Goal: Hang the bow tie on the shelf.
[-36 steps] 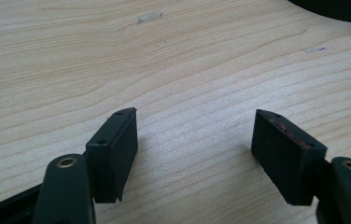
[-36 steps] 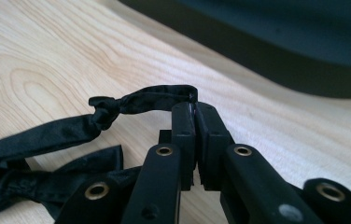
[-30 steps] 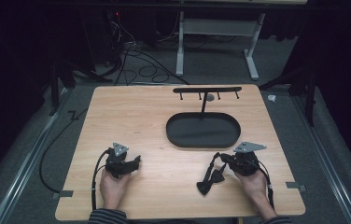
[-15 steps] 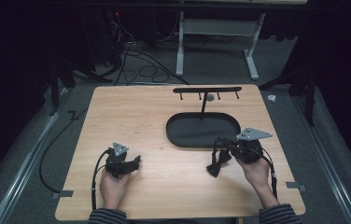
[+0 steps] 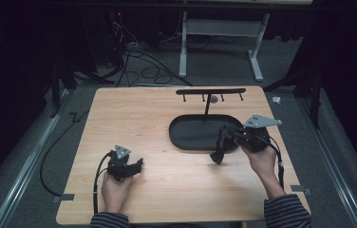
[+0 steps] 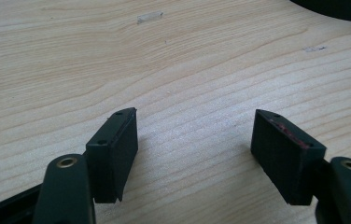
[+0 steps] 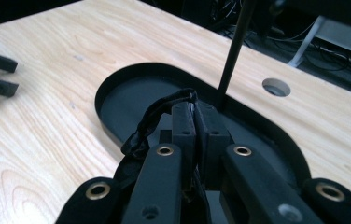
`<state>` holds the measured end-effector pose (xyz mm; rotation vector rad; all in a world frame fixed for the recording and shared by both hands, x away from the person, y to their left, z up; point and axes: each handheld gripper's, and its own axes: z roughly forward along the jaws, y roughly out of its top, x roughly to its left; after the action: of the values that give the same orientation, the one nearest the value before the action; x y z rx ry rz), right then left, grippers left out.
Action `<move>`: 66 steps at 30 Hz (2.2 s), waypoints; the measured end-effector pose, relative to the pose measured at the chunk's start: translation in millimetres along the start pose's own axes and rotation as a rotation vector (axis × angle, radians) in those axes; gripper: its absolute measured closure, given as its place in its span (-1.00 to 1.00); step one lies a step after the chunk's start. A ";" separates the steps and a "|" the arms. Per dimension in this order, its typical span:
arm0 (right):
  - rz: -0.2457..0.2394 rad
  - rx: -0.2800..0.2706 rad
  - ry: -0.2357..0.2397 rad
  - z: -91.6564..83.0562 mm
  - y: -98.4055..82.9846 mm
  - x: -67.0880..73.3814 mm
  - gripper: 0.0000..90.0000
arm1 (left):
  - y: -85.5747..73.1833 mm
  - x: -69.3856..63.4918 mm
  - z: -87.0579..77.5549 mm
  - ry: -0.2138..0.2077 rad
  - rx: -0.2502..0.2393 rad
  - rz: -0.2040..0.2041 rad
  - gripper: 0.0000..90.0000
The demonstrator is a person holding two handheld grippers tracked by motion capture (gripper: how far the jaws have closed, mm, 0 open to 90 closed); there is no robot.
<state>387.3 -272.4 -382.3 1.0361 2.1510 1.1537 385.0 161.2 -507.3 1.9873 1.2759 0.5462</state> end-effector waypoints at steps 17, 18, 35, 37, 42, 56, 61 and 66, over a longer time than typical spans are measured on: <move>0.053 -0.032 -0.026 14.6 23.0 -23.4 0.97 | 0.0 0.0 0.0 0.000 0.001 0.001 -0.29; 0.055 -0.033 -0.031 15.3 24.9 -24.2 0.97 | 0.0 0.0 0.0 0.000 0.000 0.001 -0.29; 0.055 -0.060 -0.103 29.6 62.1 -38.0 0.97 | -0.1 1.2 -0.5 -0.009 0.000 -0.005 -0.29; 0.061 -0.061 -0.107 31.2 63.6 -39.8 0.97 | -0.1 1.3 -0.4 -0.009 -0.002 -0.007 -0.29; 0.086 -0.055 -0.125 39.5 67.4 -47.0 0.97 | -0.1 1.7 -0.6 -0.011 -0.001 -0.008 -0.29; 0.140 -0.045 -0.139 46.9 65.4 -56.5 0.72 | -0.1 1.6 -0.6 -0.011 -0.001 -0.008 -0.29; 0.127 -0.049 -0.129 40.6 58.7 -54.3 0.70 | -0.1 1.6 -0.6 -0.011 0.001 -0.007 -0.29; 0.157 -0.068 -0.111 32.6 48.5 -57.1 0.59 | -0.1 1.4 -0.5 -0.009 0.000 -0.007 -0.29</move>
<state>463.2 -285.2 -354.8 1.2272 1.9600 1.2015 385.2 162.6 -507.0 1.9822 1.2768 0.5330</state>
